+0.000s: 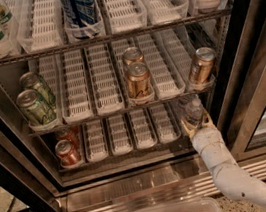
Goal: Pick water bottle from bottom shelf of fridge
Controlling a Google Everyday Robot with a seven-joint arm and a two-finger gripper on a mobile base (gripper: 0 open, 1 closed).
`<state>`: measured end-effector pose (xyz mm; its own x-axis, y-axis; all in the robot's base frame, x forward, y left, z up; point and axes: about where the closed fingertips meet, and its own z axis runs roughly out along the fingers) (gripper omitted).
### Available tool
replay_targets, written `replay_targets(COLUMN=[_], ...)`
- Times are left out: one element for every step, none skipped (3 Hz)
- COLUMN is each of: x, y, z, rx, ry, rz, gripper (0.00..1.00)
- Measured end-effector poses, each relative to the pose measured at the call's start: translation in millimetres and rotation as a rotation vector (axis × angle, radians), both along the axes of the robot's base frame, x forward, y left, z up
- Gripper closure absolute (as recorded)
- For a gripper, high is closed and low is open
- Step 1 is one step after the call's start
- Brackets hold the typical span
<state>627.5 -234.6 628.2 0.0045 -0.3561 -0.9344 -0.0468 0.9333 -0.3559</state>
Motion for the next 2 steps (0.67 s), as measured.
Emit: replay_targets(x=[0.0,0.0], y=[0.0,0.0], z=[0.0,0.0], rx=[0.000,0.000], ry=[0.000,0.000], rz=[0.000,0.000], gripper=[1.00,1.00])
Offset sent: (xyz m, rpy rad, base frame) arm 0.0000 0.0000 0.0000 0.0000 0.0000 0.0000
